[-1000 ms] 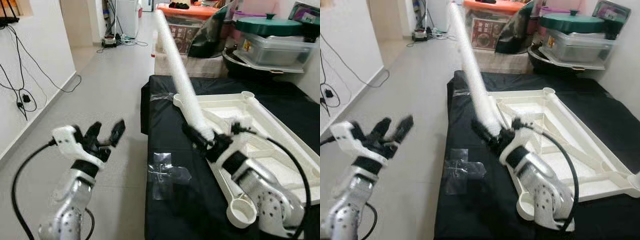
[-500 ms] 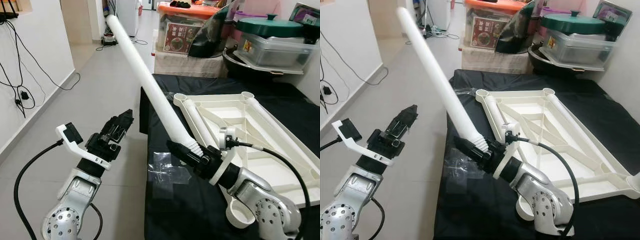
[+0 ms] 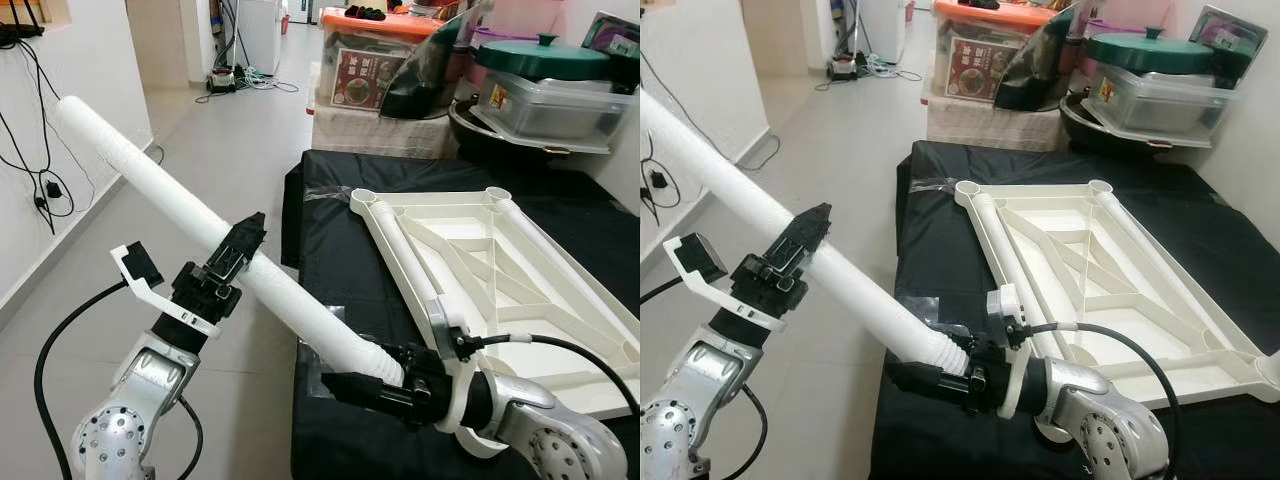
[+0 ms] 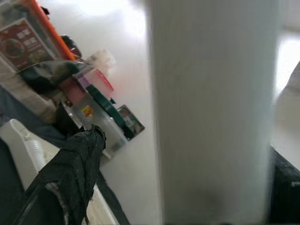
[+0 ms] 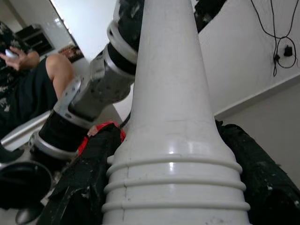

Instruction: Building children table

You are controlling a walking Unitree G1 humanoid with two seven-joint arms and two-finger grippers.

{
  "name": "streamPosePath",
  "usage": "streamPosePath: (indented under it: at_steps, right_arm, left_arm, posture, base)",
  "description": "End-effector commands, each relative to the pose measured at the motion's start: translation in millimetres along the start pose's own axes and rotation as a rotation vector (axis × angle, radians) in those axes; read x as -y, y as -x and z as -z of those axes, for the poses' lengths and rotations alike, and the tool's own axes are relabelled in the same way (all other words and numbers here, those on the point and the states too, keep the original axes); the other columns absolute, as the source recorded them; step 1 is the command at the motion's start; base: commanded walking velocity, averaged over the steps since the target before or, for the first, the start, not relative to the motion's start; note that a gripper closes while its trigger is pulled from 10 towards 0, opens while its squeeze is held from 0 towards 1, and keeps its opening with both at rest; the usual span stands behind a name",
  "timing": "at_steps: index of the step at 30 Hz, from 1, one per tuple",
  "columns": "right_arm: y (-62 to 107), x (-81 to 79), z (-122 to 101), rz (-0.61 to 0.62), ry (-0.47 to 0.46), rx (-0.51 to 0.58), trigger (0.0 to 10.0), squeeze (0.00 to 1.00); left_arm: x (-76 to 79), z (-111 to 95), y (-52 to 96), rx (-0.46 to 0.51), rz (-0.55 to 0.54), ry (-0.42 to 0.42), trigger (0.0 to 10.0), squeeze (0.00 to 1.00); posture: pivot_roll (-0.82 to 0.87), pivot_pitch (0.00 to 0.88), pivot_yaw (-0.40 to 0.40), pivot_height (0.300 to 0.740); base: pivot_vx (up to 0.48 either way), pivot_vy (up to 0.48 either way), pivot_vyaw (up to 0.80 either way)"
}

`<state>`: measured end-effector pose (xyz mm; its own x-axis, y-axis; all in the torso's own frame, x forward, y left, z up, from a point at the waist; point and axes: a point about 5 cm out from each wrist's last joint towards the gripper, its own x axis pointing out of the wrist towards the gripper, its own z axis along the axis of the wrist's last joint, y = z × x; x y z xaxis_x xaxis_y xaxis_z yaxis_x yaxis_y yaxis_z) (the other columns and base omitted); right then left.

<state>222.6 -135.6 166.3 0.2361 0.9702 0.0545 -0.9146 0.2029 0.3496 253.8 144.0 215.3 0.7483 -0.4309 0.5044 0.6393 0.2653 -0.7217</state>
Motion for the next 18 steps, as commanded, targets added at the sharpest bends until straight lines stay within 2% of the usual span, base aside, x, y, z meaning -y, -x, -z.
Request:
streamPosePath:
  at_steps: [1, 4, 5, 6, 12, 13, 14, 18]
  right_arm:
    - [0.3, -0.3, 2, -0.023, 0.011, -0.019, 0.0, 0.0]
    - [8.3, 1.6, 8, -0.04, 0.012, -0.071, 0.0, 0.0]
    - [8.3, 1.6, 8, -0.04, 0.012, -0.071, 0.0, 0.0]
    - [13.0, 1.5, 9, -0.049, 0.014, -0.091, 0.0, 0.0]
    - [15.9, 1.7, 10, -0.063, 0.027, -0.117, 0.0, 0.0]
    - [16.5, 2.7, 10, -0.07, 0.035, -0.127, 0.0, 0.0]
    - [16.9, 3.7, 9, -0.074, 0.041, -0.132, 0.0, 0.0]
    - [17.8, 5.5, 8, -0.086, 0.056, -0.145, 0.0, 0.0]
  left_arm:
    - [2.8, -2, -3.3, -0.007, 0.02, 0.0, 10.0, 0.0]
    - [8.5, -25, -2.8, 0.048, 0.042, -0.02, 10.0, 0.0]
    - [8.5, -25, -2.8, 0.048, 0.042, -0.02, 10.0, 0.0]
    - [11.2, -36, 0.9, 0.053, 0.054, -0.039, 10.0, 0.0]
    - [11.9, -40, 3.7, 0.029, 0.052, -0.056, 10.0, 0.0]
    - [12.7, -39, 5.2, 0.017, 0.059, -0.055, 1.6, 0.0]
    - [13.3, -39, 6.5, 0.007, 0.064, -0.053, 0.0, 0.0]
    - [14.8, -36, 8.1, -0.016, 0.064, -0.068, 0.0, 0.0]
  posture:
    - [0.07, 0.0, -0.114, 0.74]
    - [0.07, 0.0, -0.118, 0.74]
    - [0.07, 0.0, -0.118, 0.74]
    - [0.07, 0.0, -0.12, 0.74]
    - [0.07, 0.0, -0.12, 0.74]
    - [0.07, 0.0, -0.121, 0.74]
    - [0.07, 0.0, -0.121, 0.74]
    - [0.07, 0.0, -0.122, 0.74]
  base:
    - [0.0, 0.0, 0.0]
    - [0.0, 0.0, 0.0]
    - [0.0, 0.0, 0.0]
    - [0.0, 0.0, 0.0]
    - [0.0, 0.0, 0.0]
    - [0.0, 0.0, 0.0]
    - [0.0, 0.0, 0.0]
    - [0.0, 0.0, 0.0]
